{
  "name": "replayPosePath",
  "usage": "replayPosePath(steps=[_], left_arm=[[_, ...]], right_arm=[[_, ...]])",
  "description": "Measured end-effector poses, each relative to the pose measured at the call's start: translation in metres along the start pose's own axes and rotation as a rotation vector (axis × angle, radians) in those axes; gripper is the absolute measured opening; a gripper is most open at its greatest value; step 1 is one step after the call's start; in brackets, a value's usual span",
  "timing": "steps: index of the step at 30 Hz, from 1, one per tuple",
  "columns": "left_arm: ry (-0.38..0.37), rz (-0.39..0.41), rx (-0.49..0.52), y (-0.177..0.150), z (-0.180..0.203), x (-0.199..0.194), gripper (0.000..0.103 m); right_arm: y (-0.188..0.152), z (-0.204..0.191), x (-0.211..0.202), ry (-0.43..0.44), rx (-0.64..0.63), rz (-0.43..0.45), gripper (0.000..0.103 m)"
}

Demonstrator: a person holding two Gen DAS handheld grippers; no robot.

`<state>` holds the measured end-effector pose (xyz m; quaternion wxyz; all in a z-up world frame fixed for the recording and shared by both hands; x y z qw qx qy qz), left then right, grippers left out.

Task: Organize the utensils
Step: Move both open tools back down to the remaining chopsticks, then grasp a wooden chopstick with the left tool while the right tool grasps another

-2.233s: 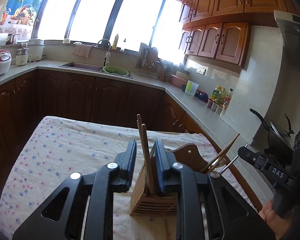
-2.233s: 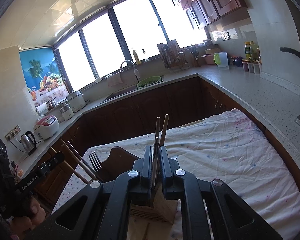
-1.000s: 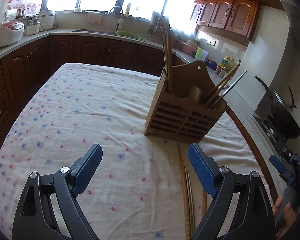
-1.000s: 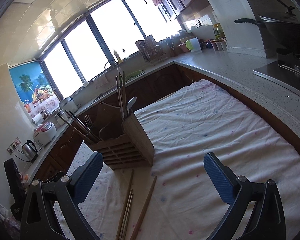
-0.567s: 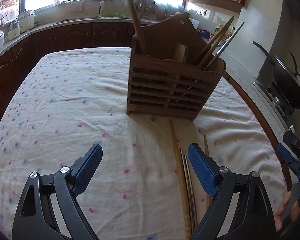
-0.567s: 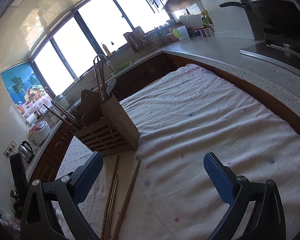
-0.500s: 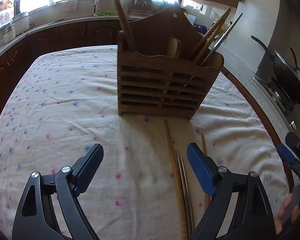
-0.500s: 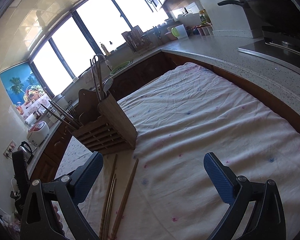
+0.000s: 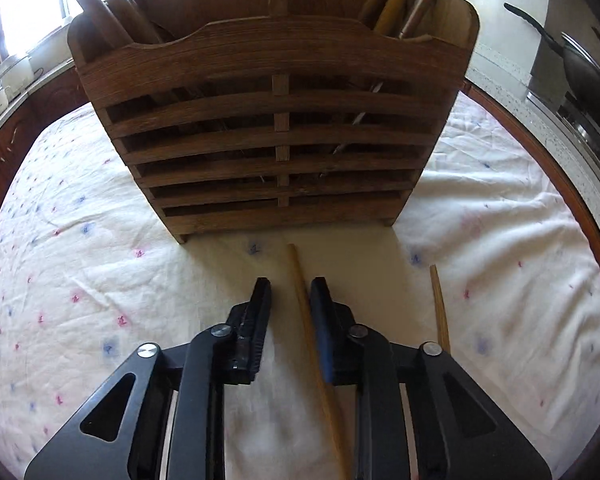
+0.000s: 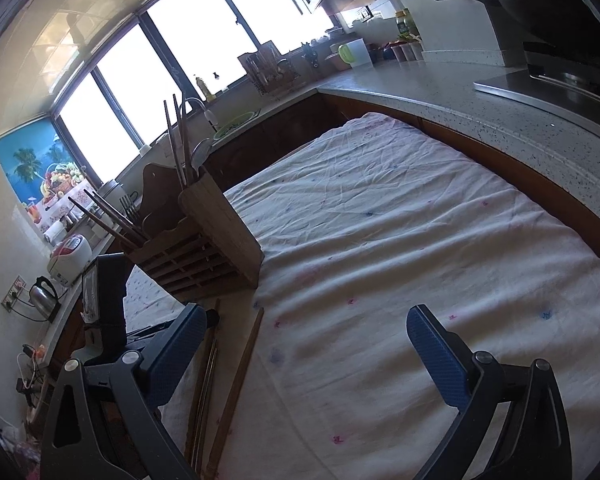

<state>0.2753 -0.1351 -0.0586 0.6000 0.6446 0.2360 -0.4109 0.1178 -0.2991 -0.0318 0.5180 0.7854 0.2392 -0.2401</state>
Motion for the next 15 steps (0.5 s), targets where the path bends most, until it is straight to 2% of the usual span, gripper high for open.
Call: replayPosePath(steps=[2, 5, 7, 10, 15], left_arm=[[-0.016, -0.001, 0.006, -0.01, -0.007, -0.007, 0.009], [-0.034, 0.002, 0.005, -0.031, -0.024, -0.024, 0.008], [-0.054, 0.0, 0.001, -0.046, -0.034, -0.035, 0.008], [-0.068, -0.01, -0.035, -0.062, -0.049, -0.048, 0.008], [-0.073, -0.017, -0.109, -0.063, -0.07, -0.053, 0.009]], right_arm=[[-0.002, -0.007, 0.006, 0.005, -0.022, -0.022, 0.097], [-0.008, -0.02, 0.019, 0.008, -0.072, -0.075, 0.078], [-0.013, -0.029, 0.029, 0.009, -0.109, -0.118, 0.06], [-0.022, -0.043, 0.047, 0.016, -0.153, -0.181, 0.055], [-0.027, -0.061, 0.075, 0.014, -0.215, -0.245, 0.051]])
Point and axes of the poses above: each gripper's, at about its wrist camera, not at the fingertips, and x roughly the way its jaws point, z to its right, y to its top, the point moved 1 cm from there along x, roughly the way its jaws point, and after that the axes turned 5 degrees about -x, right-handed, at the moved point
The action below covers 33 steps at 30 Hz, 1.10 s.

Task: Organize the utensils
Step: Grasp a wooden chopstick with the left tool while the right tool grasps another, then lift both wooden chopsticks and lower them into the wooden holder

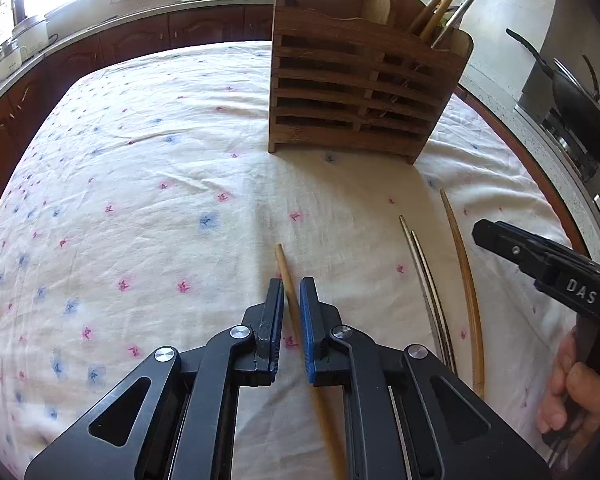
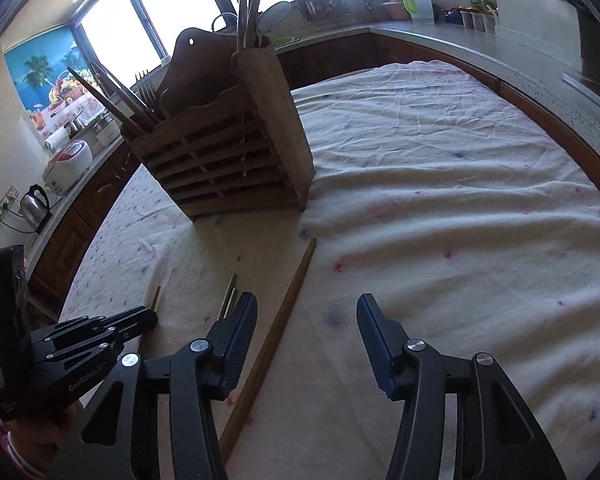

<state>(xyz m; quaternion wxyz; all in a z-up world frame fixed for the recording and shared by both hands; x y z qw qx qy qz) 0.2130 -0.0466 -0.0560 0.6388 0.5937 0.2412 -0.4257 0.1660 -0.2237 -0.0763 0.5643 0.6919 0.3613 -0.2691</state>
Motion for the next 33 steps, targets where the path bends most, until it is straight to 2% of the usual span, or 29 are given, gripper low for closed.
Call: replayPosePath(steps=[4, 6, 10, 11, 13, 16, 22, 30, 33], left_arm=[[0.009, -0.017, -0.01, 0.005, -0.002, 0.004, 0.021], [0.024, -0.016, -0.001, 0.008, 0.0, 0.007, 0.023], [0.084, 0.006, 0.062, 0.005, 0.013, 0.01, 0.021], [0.088, 0.012, 0.073, 0.004, 0.016, 0.01, 0.016], [0.082, 0.014, 0.079, 0.005, 0.022, 0.013, 0.009], [0.065, 0.008, 0.062, 0.006, 0.022, 0.014, 0.006], [-0.006, 0.008, -0.025, 0.005, -0.001, -0.009, 0.004], [-0.078, 0.129, -0.058, 0.006, -0.02, -0.077, 0.004], [-0.093, 0.171, -0.056, 0.008, -0.013, -0.095, 0.004]], right_arm=[[0.007, -0.006, 0.018, -0.034, -0.036, -0.043, 0.045], [0.011, -0.009, 0.027, -0.051, -0.046, -0.058, 0.042], [0.015, -0.021, 0.039, -0.129, -0.132, -0.063, 0.033], [0.015, -0.026, 0.041, -0.15, -0.157, -0.065, 0.03], [0.014, -0.033, 0.043, -0.17, -0.201, -0.064, 0.016], [0.014, -0.036, 0.043, -0.17, -0.225, -0.064, 0.01], [0.012, -0.025, 0.027, -0.058, -0.126, -0.051, 0.006], [0.02, -0.03, -0.035, 0.044, -0.085, 0.057, 0.006], [0.027, -0.034, -0.061, 0.062, -0.09, 0.11, 0.006]])
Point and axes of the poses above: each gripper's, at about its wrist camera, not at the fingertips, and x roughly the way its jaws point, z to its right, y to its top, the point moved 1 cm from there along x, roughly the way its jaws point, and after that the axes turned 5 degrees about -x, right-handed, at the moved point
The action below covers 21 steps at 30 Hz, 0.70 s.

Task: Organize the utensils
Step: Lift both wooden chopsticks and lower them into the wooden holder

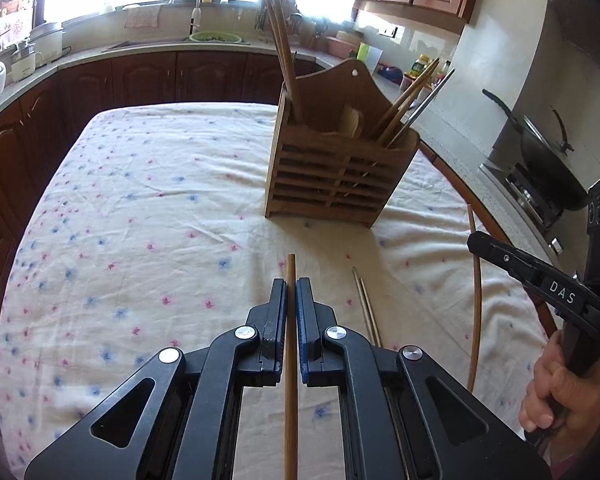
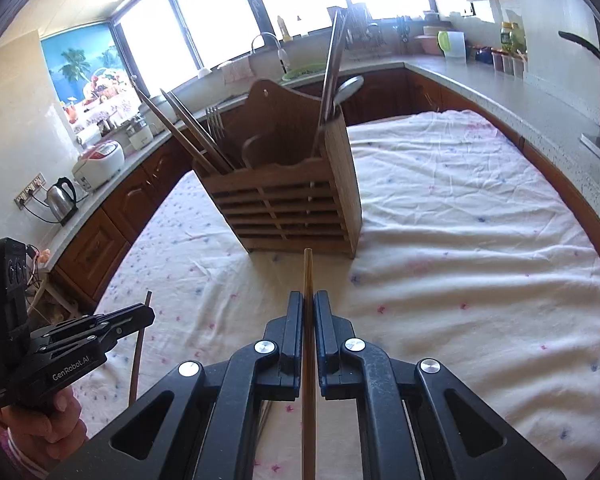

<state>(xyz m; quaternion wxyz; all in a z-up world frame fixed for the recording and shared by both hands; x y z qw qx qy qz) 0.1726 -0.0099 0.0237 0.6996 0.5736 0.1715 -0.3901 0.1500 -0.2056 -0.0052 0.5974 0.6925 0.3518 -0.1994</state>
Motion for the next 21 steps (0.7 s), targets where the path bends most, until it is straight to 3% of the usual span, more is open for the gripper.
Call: replayPosePath(steps=[12, 21], left_arm=[[-0.042, 0.136, -0.017, 0.021, 0.001, -0.057, 0.004], [-0.038, 0.195, -0.038, 0.031, -0.005, -0.074, 0.004]], right_arm=[[0.027, -0.008, -0.067, 0.037, -0.007, 0.162, 0.006], [0.034, -0.008, -0.079, 0.028, -0.014, 0.202, 0.006]])
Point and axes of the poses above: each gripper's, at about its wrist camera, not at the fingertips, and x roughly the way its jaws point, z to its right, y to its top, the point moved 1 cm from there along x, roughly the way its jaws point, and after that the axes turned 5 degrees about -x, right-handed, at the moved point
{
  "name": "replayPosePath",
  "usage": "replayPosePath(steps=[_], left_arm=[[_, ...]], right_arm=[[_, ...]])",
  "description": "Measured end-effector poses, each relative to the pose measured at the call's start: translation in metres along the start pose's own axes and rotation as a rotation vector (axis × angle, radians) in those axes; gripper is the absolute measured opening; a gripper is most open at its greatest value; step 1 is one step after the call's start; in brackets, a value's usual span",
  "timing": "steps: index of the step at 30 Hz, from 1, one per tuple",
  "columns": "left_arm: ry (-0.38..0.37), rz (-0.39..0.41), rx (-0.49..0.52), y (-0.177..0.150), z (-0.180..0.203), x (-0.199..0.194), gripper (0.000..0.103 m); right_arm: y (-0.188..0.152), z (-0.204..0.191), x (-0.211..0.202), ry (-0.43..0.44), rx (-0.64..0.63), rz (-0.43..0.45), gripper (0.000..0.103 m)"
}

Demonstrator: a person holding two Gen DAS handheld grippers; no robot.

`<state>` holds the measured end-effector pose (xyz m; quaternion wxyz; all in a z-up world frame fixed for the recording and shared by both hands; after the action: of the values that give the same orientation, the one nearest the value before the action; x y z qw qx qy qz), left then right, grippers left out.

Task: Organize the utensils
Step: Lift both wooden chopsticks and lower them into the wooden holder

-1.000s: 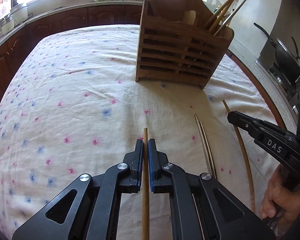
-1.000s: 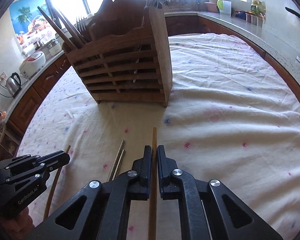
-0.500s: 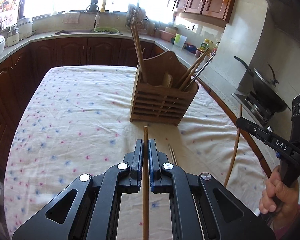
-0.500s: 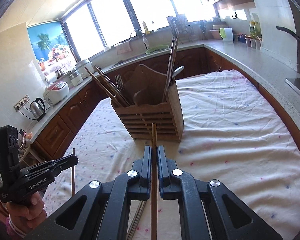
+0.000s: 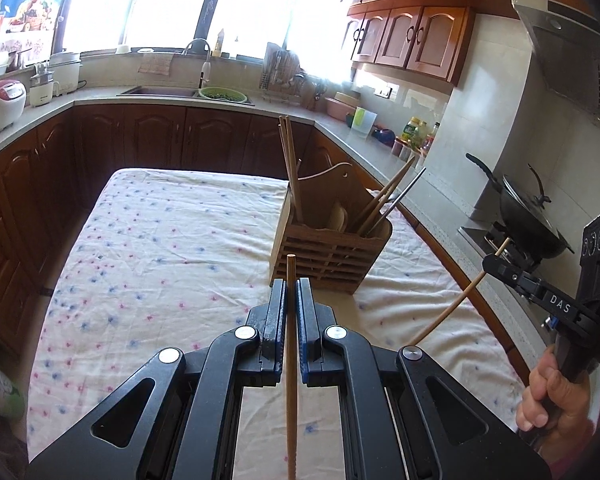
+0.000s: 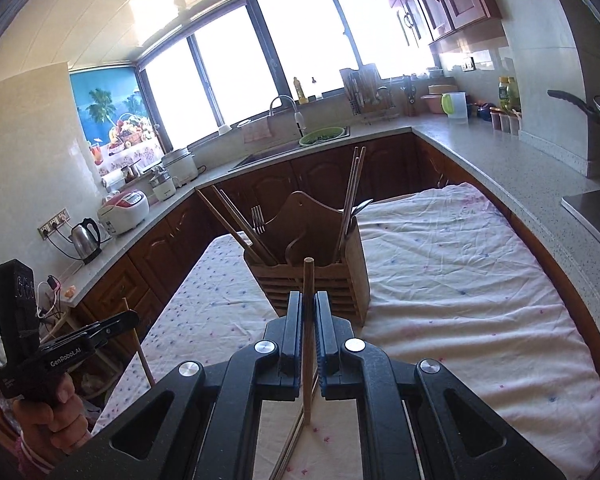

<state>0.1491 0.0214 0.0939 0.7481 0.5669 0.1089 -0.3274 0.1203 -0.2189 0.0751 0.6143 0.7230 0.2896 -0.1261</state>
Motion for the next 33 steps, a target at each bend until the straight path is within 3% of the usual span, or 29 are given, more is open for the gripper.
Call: replayPosePath(steps=[20, 33], left_arm=[[0.002, 0.114, 0.008, 0.048, 0.013, 0.0, 0.004], [-0.03, 0.302, 0.053, 0.123, 0.049, 0.0, 0.004]], right_arm=[[0.029, 0.002, -0.001, -0.003, -0.022, 0.062, 0.006], [0.1, 0.001, -0.003, -0.028, -0.052, 0.216, 0.006]])
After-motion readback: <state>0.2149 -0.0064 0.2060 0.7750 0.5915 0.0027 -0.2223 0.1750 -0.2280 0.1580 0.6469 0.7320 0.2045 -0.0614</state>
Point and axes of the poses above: each gripper's, at about its wrist camera, not at the fingertips, and x roughly the way its jaws point, z to its right, y to its top, the point moved 1 cm from there along x, roughly the way its jaws point, and after that the axes turned 5 degrees about -x, right-handed, at the moved point
